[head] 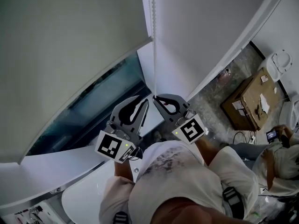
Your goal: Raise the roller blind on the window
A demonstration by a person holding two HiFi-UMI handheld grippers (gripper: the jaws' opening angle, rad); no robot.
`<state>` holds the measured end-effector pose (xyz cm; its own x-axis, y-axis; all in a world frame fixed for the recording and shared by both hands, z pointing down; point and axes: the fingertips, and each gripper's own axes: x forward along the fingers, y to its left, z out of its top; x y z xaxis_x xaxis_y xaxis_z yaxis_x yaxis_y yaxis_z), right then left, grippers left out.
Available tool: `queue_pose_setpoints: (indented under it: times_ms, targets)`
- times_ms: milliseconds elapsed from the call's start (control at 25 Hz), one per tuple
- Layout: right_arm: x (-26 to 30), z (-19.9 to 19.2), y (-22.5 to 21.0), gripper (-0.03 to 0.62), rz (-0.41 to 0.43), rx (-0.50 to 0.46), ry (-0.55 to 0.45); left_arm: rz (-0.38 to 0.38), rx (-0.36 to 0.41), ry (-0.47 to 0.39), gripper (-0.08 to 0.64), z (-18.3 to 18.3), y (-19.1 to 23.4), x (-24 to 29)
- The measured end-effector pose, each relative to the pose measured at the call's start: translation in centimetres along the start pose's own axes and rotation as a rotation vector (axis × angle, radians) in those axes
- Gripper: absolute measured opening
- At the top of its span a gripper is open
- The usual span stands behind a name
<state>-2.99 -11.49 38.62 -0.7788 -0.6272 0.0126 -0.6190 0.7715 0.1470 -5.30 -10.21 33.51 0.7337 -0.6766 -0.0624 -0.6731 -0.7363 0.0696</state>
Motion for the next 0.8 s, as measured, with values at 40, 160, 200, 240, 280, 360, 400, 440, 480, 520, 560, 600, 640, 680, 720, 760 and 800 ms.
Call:
queue_pose_setpoints:
  times_ms: [40, 160, 200, 240, 280, 360, 400, 440, 480, 520, 560, 600, 640, 680, 720, 760, 800]
  targets:
    - [0.1, 0.1, 0.1, 0.061, -0.001, -0.004, -0.003, -0.007, 0.008, -0.014, 0.055, 1.1, -0.1, 0.2]
    - [0.1, 0.3, 0.3, 0.061, 0.000, -0.011, -0.004, -0.033, 0.032, -0.044, 0.089, 4.2, -0.6, 0.9]
    - [0.1, 0.2, 0.4, 0.061, 0.001, -0.011, -0.002, -0.039, 0.040, -0.052, 0.095, 5.1, -0.7, 1.2]
    - [0.1, 0.1, 0.4, 0.061, 0.002, -0.011, 0.001, -0.045, 0.048, -0.061, 0.100, 5.8, -0.8, 1.6]
    - [0.1, 0.1, 0.3, 0.061, 0.003, -0.013, 0.003, -0.051, 0.057, -0.068, 0.100, 6.5, -0.9, 2.0]
    - [0.0, 0.0, 0.2, 0.061, 0.003, -0.016, 0.006, -0.065, 0.077, -0.079, 0.100, 7.7, -1.3, 2.8]
    - [0.0, 0.1, 0.2, 0.061, 0.003, -0.016, 0.005, -0.073, 0.084, -0.084, 0.100, 8.2, -1.5, 3.2]
    - [0.0, 0.1, 0.2, 0.061, 0.004, -0.017, 0.003, -0.078, 0.087, -0.088, 0.100, 8.6, -1.7, 3.6]
    - [0.0, 0.1, 0.3, 0.061, 0.006, -0.020, 0.003, -0.081, 0.086, -0.093, 0.100, 8.9, -1.8, 3.9]
    - [0.1, 0.1, 0.4, 0.061, 0.008, -0.022, 0.004, -0.079, 0.084, -0.100, 0.100, 9.2, -1.7, 4.1]
    - [0.1, 0.1, 0.5, 0.061, 0.010, -0.023, 0.006, -0.074, 0.084, -0.108, 0.100, 9.5, -1.6, 4.3]
    - [0.2, 0.1, 0.6, 0.061, 0.012, -0.026, 0.006, -0.066, 0.085, -0.116, 0.100, 9.7, -1.4, 4.4]
    - [0.2, 0.2, 0.6, 0.061, 0.014, -0.029, 0.003, -0.055, 0.089, -0.123, 0.095, 10.0, -1.3, 4.6]
    - [0.1, 0.3, 0.6, 0.061, 0.014, -0.031, 0.001, -0.042, 0.094, -0.127, 0.071, 10.2, -1.2, 4.7]
    - [0.0, 0.3, 0.6, 0.061, 0.015, -0.030, -0.001, -0.031, 0.101, -0.126, 0.024, 10.3, -1.2, 4.8]
    - [0.0, 0.3, 0.6, 0.061, 0.016, -0.026, 0.000, -0.027, 0.109, -0.123, 0.015, 10.3, -1.2, 4.9]
    - [-0.1, 0.3, 0.6, 0.061, 0.018, -0.022, 0.002, -0.028, 0.115, -0.119, 0.012, 10.2, -1.3, 5.0]
